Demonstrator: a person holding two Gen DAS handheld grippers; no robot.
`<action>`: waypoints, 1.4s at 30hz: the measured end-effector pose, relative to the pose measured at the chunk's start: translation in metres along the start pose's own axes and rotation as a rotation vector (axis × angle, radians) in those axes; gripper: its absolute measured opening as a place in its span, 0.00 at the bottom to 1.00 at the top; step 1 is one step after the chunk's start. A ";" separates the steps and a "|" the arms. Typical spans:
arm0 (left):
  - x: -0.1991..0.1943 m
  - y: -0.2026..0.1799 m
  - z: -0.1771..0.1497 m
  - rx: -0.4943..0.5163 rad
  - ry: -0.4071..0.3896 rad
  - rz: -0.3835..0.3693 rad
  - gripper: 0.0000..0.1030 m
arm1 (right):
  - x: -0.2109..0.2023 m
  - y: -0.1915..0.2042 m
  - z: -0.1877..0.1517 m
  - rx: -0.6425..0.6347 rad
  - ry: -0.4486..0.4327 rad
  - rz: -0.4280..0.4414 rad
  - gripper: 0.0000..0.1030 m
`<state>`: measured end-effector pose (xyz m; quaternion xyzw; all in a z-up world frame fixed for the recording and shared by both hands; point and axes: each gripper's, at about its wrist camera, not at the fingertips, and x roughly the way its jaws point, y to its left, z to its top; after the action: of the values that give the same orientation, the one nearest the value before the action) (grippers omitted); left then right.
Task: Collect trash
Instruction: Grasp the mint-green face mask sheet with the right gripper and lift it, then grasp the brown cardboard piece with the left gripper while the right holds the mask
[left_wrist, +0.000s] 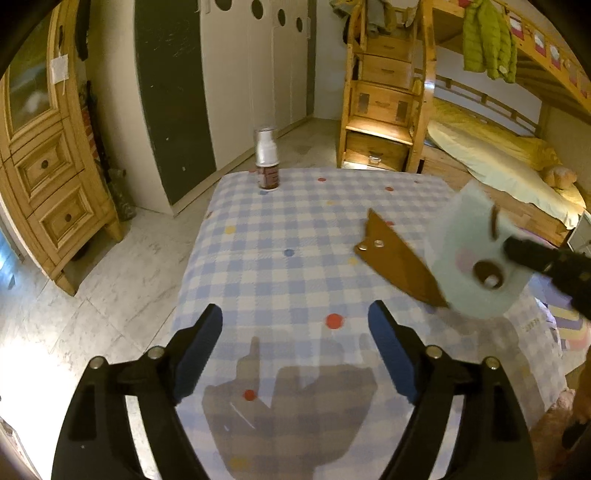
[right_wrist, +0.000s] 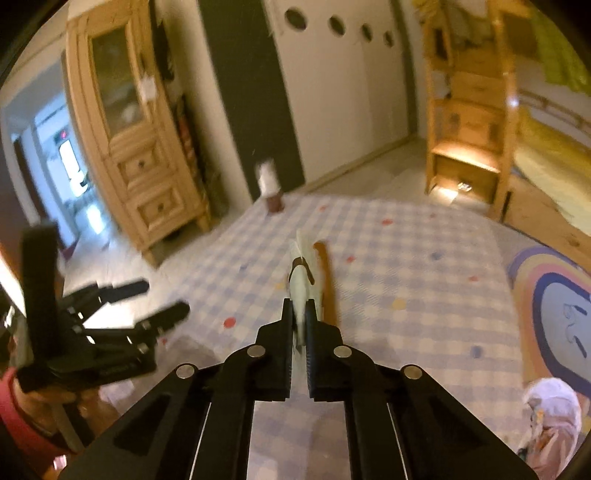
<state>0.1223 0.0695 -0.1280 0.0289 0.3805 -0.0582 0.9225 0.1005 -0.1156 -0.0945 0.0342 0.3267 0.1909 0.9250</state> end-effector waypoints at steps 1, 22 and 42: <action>0.000 -0.004 0.000 0.005 0.002 -0.004 0.77 | -0.009 -0.003 0.000 0.006 -0.019 -0.006 0.06; 0.086 -0.106 0.027 0.011 0.107 -0.009 0.78 | -0.024 -0.075 -0.024 0.095 -0.098 -0.249 0.06; 0.076 -0.048 0.006 -0.036 0.153 -0.026 0.71 | -0.035 -0.070 -0.031 0.117 -0.101 -0.192 0.06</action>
<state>0.1735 0.0146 -0.1777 0.0115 0.4513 -0.0611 0.8902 0.0795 -0.1953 -0.1111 0.0663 0.2921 0.0802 0.9507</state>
